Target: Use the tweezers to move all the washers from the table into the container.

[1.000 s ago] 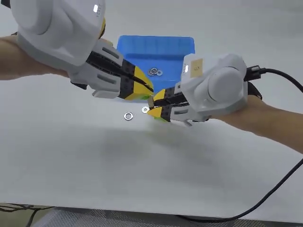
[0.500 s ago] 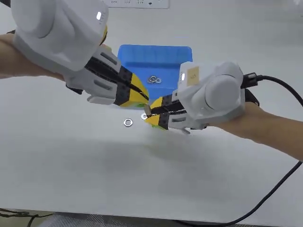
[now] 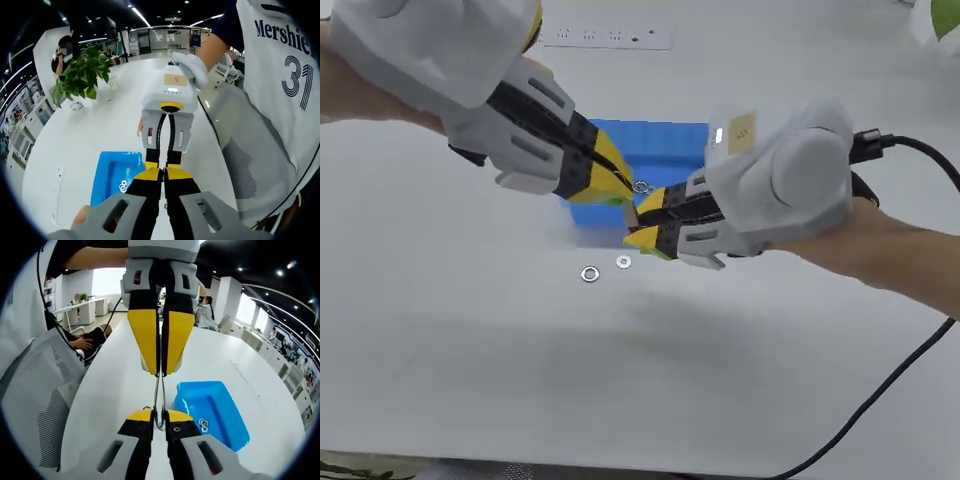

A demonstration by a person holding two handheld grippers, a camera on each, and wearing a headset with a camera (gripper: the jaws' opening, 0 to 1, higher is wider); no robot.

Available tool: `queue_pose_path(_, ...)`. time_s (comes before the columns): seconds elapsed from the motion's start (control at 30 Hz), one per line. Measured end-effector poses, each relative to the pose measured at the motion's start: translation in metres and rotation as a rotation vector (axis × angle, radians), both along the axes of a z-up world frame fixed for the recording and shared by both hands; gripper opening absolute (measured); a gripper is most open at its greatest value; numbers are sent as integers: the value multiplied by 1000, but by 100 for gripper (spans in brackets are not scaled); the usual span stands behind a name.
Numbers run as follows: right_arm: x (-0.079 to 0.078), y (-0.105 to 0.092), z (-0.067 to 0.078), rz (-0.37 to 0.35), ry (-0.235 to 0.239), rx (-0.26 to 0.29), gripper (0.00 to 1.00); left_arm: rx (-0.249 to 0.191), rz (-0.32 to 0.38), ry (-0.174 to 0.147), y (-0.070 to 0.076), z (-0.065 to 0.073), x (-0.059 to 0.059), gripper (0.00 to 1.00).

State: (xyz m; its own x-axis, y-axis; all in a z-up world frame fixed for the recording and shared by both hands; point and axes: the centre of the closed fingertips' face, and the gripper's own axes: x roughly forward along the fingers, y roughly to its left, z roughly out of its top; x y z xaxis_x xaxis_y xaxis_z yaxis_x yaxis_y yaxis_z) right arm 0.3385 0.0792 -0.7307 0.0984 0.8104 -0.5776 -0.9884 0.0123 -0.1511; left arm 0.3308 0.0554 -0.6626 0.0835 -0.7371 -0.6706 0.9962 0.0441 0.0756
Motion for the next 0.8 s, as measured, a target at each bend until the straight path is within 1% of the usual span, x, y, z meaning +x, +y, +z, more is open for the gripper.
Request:
queue_pose_path(0.13,6,-2,9,-14,-12,9,10,-12,2,-22,-2,12,6,5)
queue_pose_path(0.2,11,-3,17,-23,-17,23,10,-15,3,-30,-2,17,10,5)
queue_pose_path(0.27,16,-3,22,-29,-32,26,10,-19,9,-44,-2,23,16,5)
queue_pose_path(0.3,19,-3,25,-34,-37,28,10,-22,10,-44,-2,24,17,5)
queue_pose_path(0.47,33,-2,35,-44,-57,41,10,-35,14,-70,-1,35,31,5)
queue_pose_path(0.6,42,-2,39,-49,-68,44,10,-47,20,-68,-2,38,41,5)
queue_pose_path(0.67,46,-2,39,-49,-71,43,10,-49,24,-70,-2,38,44,5)
queue_pose_path(0.8,52,-2,37,-44,-75,37,10,-53,29,-62,0,35,51,5)
